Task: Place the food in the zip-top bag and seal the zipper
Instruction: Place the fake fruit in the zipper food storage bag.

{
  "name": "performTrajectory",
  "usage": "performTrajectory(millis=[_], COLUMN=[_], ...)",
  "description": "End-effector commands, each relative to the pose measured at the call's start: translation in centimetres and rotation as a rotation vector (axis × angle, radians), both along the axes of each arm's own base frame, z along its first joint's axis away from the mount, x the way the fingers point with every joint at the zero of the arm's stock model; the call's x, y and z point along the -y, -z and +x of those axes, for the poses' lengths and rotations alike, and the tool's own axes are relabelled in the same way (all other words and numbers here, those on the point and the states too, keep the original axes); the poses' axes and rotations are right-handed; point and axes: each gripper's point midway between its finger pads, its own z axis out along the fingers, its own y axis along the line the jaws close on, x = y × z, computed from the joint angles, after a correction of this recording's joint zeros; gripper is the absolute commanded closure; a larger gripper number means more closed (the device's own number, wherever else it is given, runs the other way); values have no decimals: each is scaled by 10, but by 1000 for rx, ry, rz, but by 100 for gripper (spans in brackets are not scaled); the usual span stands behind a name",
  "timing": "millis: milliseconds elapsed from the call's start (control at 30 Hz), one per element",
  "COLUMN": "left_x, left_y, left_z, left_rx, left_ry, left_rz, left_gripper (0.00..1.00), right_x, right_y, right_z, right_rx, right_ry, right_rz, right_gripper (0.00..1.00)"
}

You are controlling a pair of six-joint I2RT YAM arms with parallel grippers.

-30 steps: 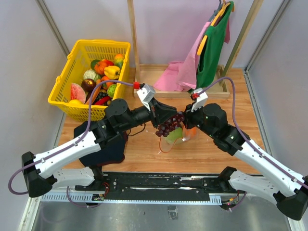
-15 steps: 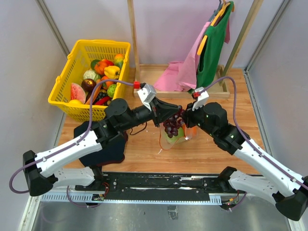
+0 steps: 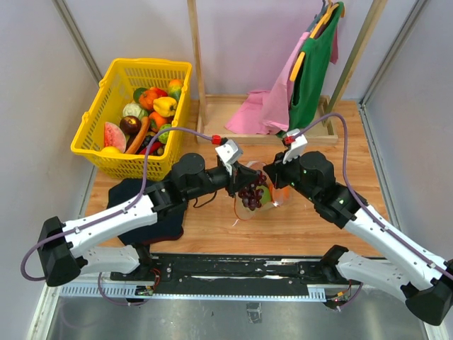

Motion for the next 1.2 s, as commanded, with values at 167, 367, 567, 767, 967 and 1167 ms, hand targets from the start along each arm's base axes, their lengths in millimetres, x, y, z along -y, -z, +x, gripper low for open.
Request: performTrajectory(millis=[167, 367, 567, 767, 967, 1167], left_x=[-3, 9, 25, 14, 9, 11], left_y=[39, 41, 42, 37, 38, 40], left_z=[-9, -14, 1, 40, 49, 45], left_rx=[-11, -18, -3, 15, 3, -40], left_ry=[50, 113, 105, -118, -187, -170], left_rz=[150, 171, 194, 209, 192, 195], left_gripper=[99, 98, 95, 92, 52, 34], right_x=[6, 3, -1, 2, 1, 2], right_y=[-9, -8, -10, -11, -8, -8], right_z=[5, 5, 3, 2, 4, 5], right_rx=[27, 20, 16, 22, 17, 17], right_ry=[30, 21, 2, 8, 10, 16], right_rz=[40, 42, 53, 54, 51, 51], right_gripper=[99, 99, 99, 99, 99, 99])
